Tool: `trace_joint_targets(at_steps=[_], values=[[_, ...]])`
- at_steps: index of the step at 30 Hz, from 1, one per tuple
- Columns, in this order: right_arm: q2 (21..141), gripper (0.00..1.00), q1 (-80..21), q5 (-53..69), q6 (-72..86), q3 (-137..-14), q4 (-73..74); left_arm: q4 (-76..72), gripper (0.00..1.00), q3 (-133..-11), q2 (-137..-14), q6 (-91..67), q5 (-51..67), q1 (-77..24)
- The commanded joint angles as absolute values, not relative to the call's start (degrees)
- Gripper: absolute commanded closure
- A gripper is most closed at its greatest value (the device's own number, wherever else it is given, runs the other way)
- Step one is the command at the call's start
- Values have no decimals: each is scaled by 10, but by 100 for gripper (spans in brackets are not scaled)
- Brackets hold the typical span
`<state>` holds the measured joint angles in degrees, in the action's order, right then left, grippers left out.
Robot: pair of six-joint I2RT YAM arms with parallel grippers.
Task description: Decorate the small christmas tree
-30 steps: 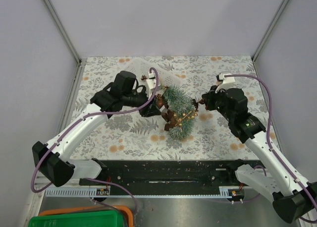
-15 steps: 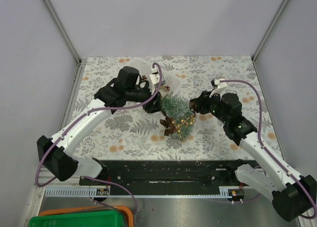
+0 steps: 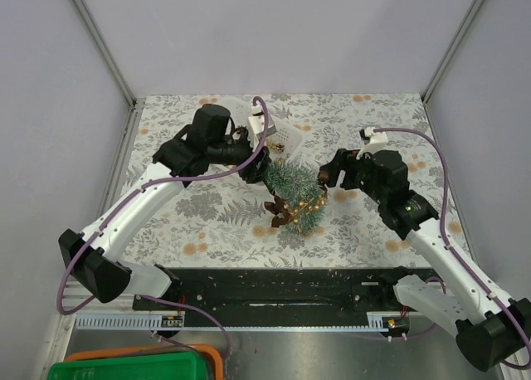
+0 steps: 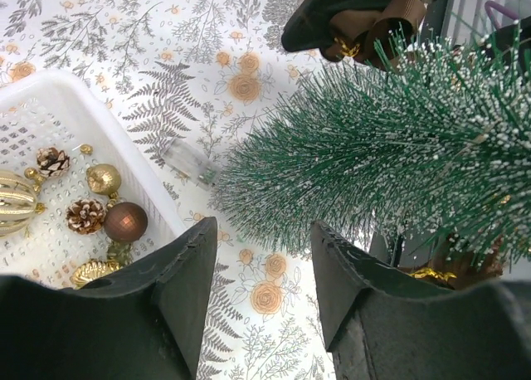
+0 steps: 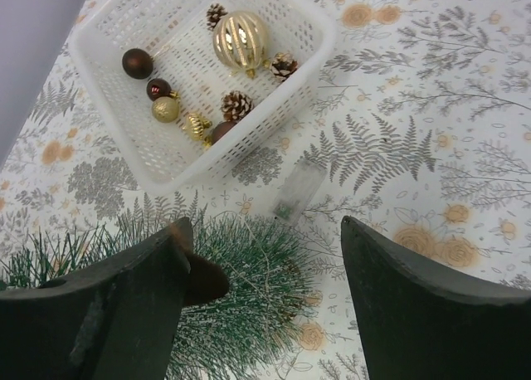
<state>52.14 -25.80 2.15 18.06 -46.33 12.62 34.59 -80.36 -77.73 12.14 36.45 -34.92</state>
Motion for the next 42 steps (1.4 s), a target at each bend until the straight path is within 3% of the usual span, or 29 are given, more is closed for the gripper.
trace_joint_targets(at_steps=[1, 6, 11, 21, 29, 42], values=[[501, 19, -257, -26, 179, -514, 187, 347, 47, -831, -758, 115, 335, -343], [479, 12, -257, -34, 166, -549, 249, 359, 47, -851, -763, 90, 332, -311], [501, 11, -257, -11, 166, -602, 342, 363, 47, -866, -770, 73, 343, -267], [511, 17, -256, 61, 164, -663, 407, 363, 47, -864, -751, 80, 360, -222], [533, 21, -255, 37, 170, -748, 530, 358, 47, -853, -738, 101, 363, -217], [581, 11, -245, -2, 156, -876, 541, 349, 47, -838, -727, 99, 364, -213]])
